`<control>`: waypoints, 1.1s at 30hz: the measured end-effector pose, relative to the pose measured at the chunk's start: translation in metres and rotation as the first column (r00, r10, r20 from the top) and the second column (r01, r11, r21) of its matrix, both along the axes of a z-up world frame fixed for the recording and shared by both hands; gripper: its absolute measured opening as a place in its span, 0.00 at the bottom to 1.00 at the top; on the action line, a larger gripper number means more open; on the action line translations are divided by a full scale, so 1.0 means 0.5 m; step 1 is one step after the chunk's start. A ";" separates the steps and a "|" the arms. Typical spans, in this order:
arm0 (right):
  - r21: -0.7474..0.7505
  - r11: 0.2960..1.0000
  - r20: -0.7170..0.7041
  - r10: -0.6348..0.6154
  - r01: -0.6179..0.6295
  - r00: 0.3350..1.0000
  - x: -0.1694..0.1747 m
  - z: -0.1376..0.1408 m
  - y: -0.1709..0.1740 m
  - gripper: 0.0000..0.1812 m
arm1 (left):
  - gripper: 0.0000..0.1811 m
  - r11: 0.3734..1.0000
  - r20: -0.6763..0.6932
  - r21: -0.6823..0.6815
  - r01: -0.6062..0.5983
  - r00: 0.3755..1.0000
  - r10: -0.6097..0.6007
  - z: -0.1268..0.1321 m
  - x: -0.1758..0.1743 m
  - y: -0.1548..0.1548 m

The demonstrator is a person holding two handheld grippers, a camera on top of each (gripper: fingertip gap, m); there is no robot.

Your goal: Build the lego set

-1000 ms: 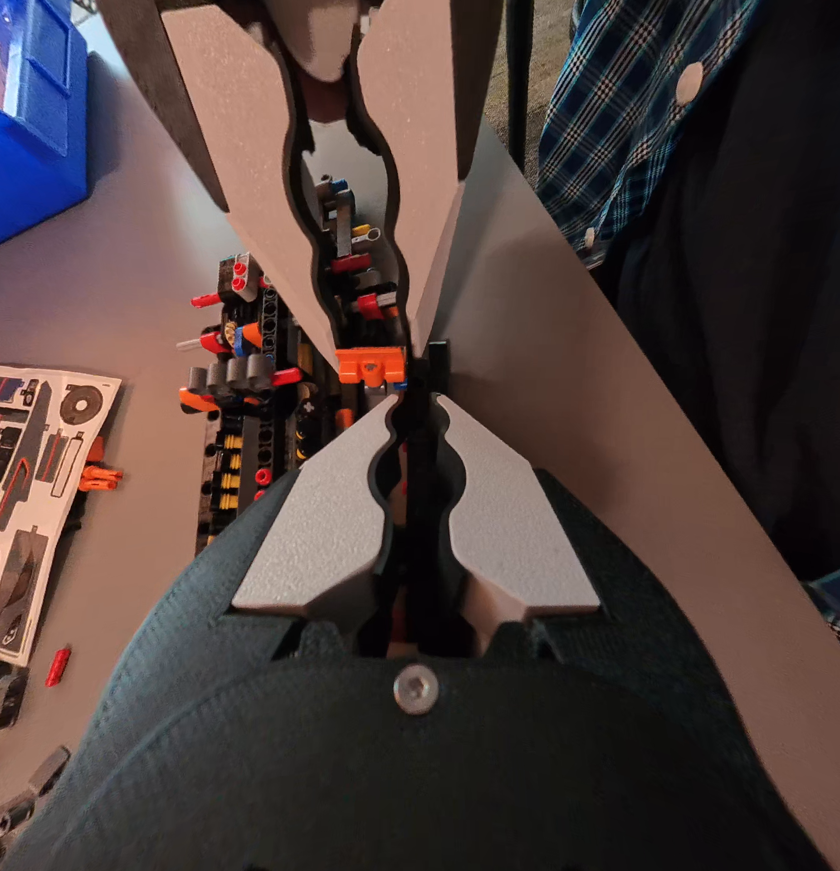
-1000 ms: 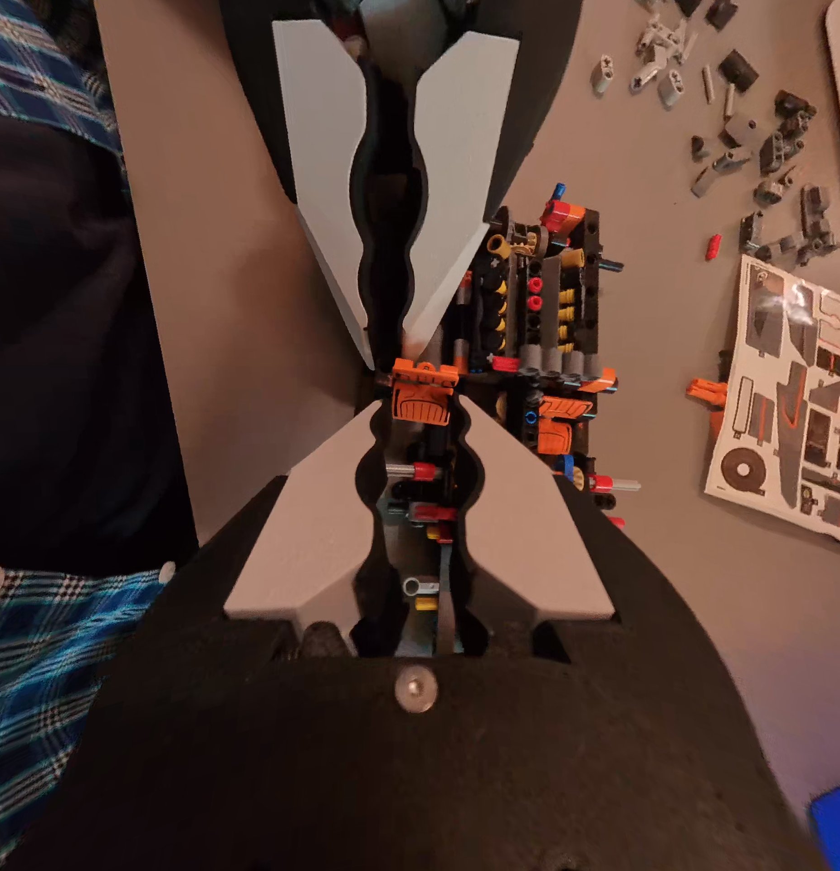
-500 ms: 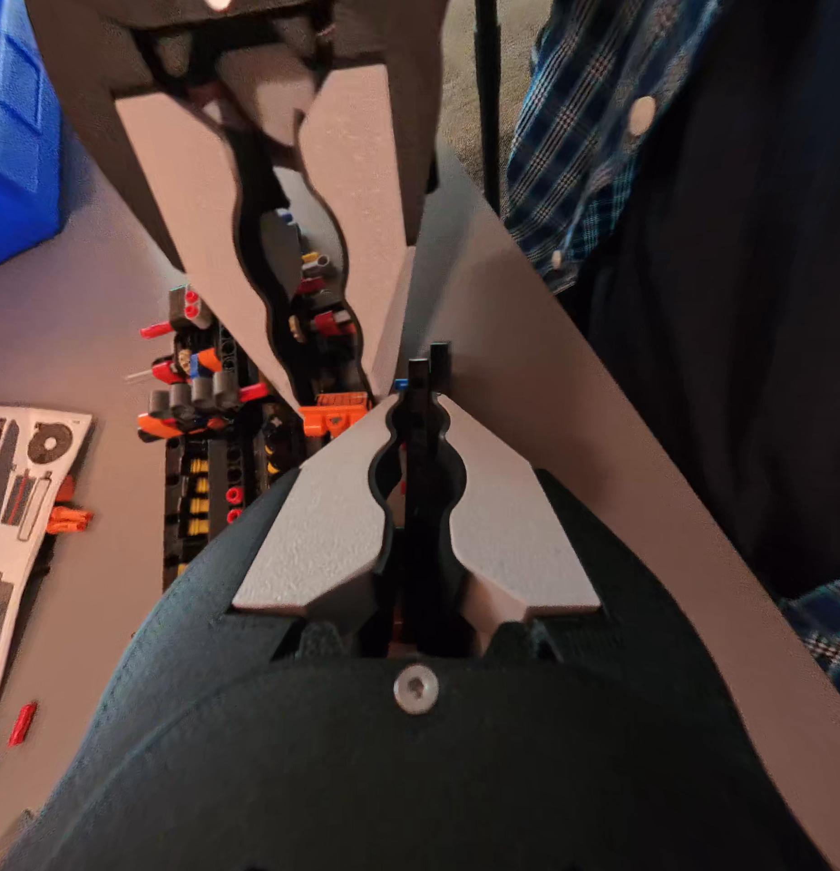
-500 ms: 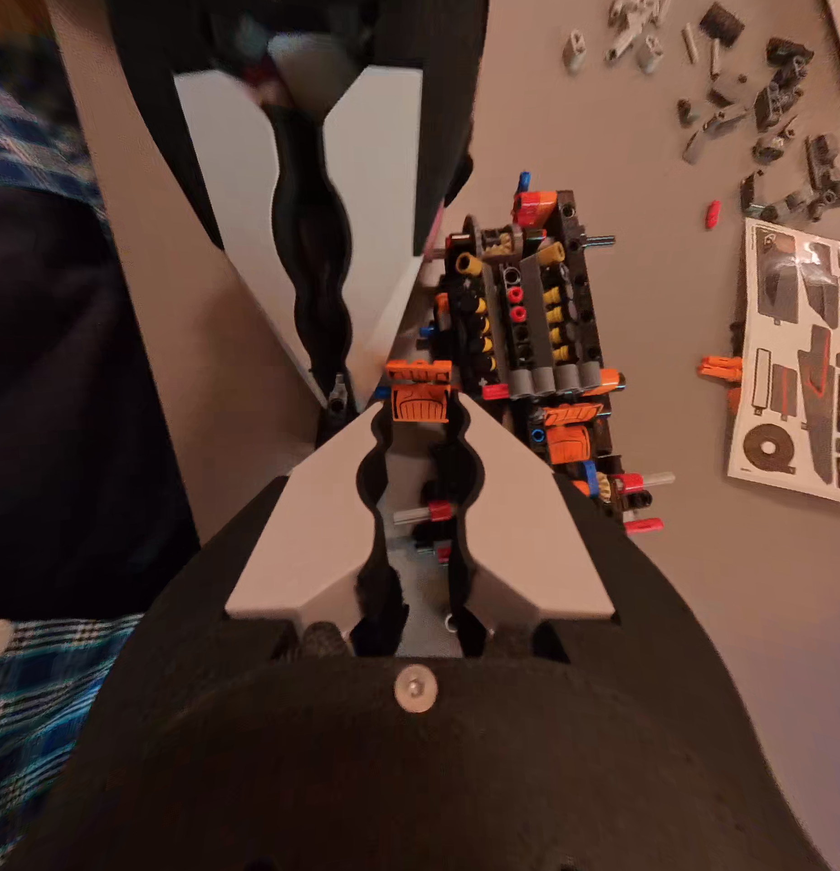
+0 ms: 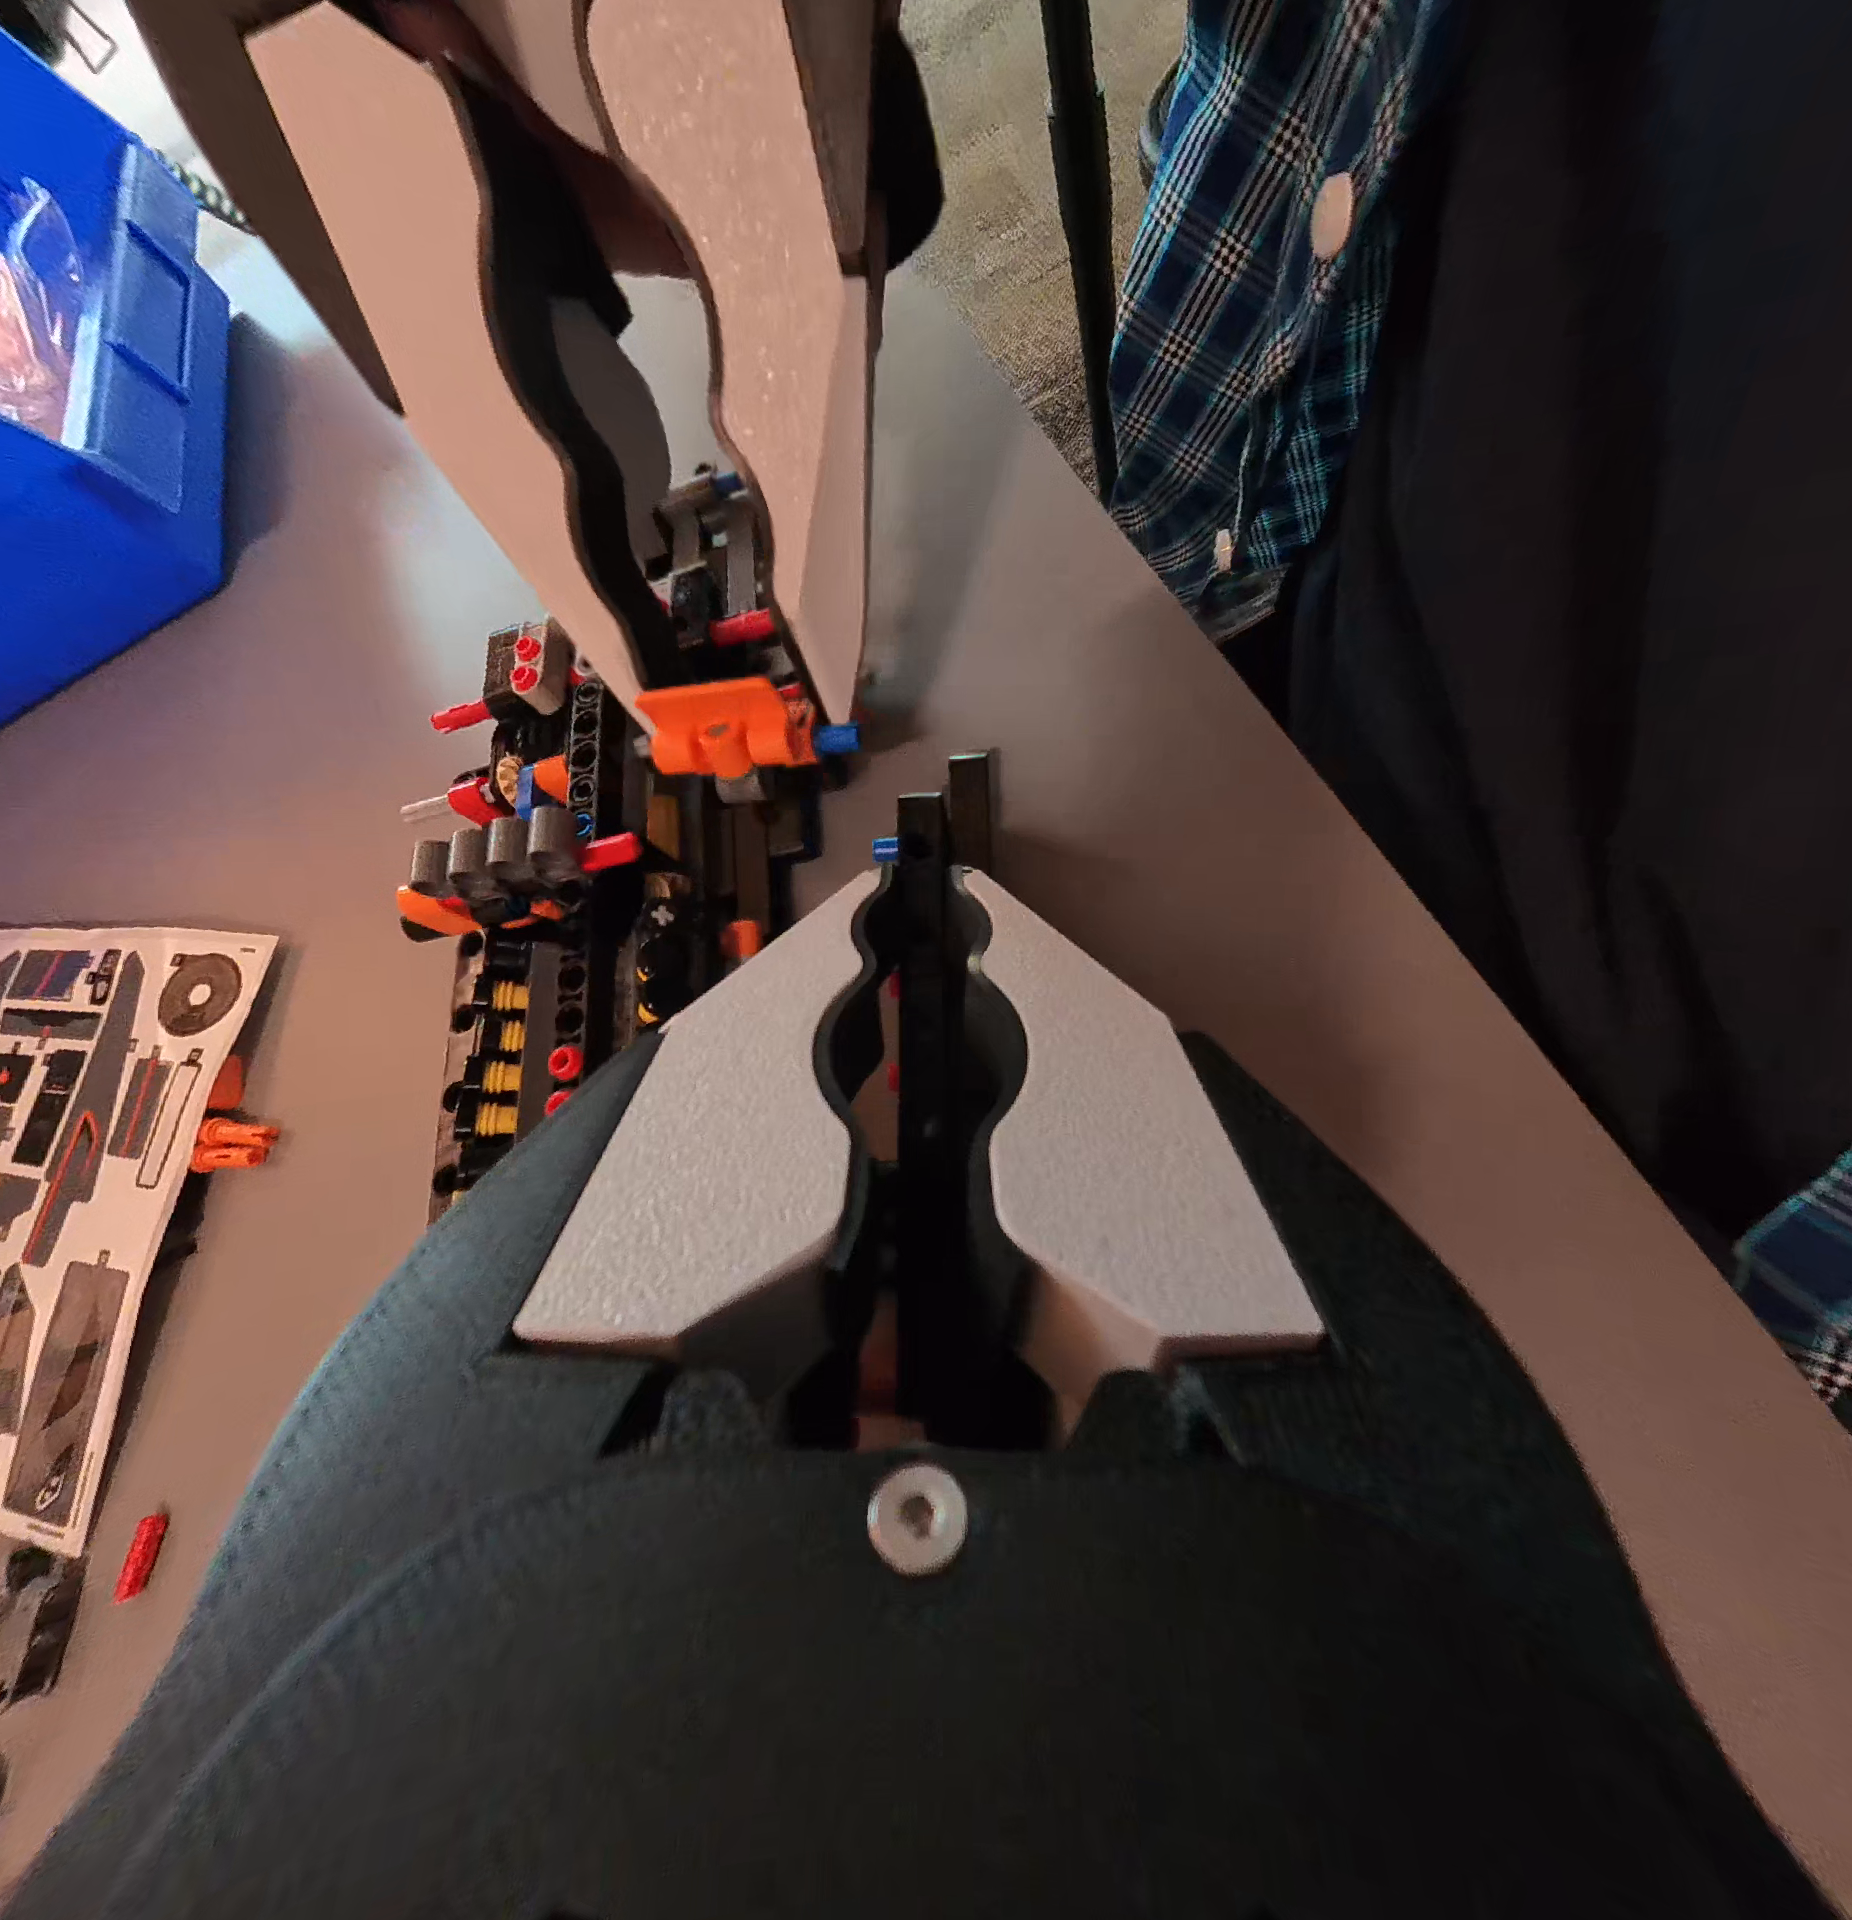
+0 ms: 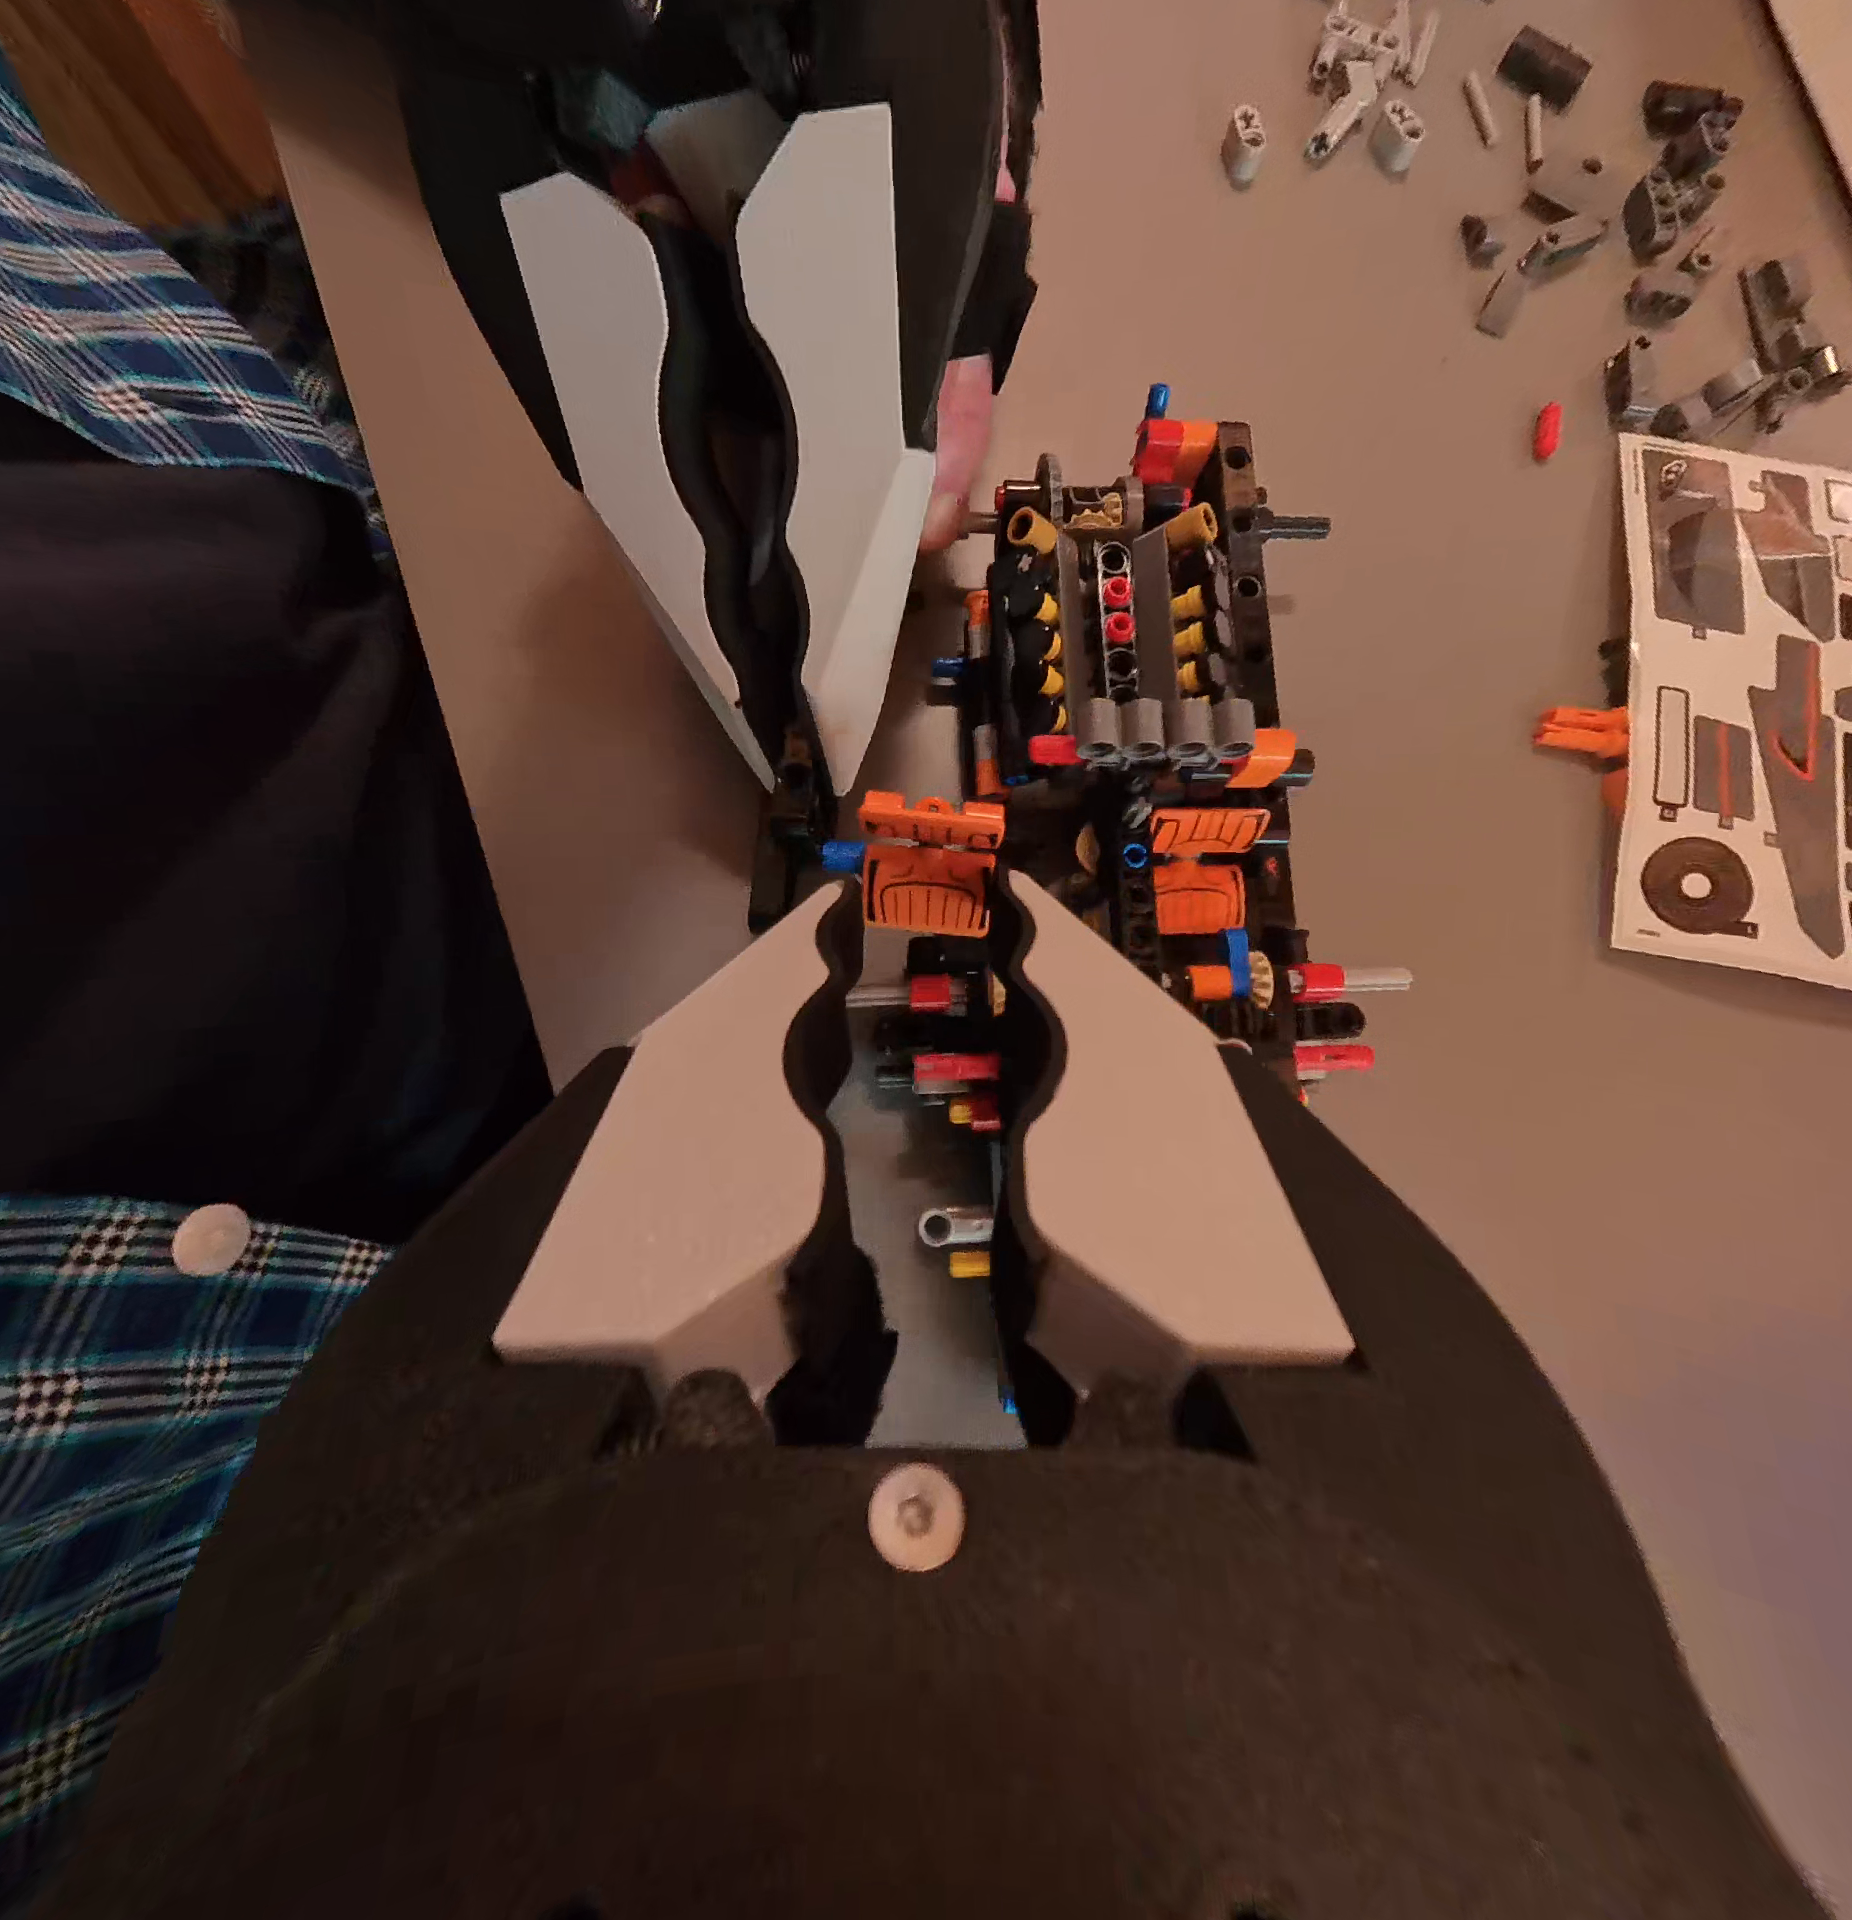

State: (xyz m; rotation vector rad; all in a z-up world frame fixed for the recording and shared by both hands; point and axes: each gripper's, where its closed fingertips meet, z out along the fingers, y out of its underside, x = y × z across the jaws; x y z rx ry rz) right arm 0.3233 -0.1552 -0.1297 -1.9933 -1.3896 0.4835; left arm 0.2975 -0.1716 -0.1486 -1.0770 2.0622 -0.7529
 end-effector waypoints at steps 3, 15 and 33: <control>-0.005 1.000 0.006 -0.012 0.012 1.000 0.003 -0.004 -0.010 0.12 | 0.04 1.000 0.005 0.012 0.011 1.000 -0.011 0.000 -0.003 -0.003; -0.194 0.978 -0.192 -0.115 0.077 0.975 0.002 0.017 -0.050 0.12 | 0.13 1.000 -0.061 -0.025 -0.010 0.998 0.008 0.003 -0.009 0.005; -0.134 0.964 -0.246 -0.257 0.230 0.935 0.006 0.054 -0.040 0.12 | 0.16 0.972 -0.035 -0.130 -0.194 0.981 0.191 0.096 0.005 -0.009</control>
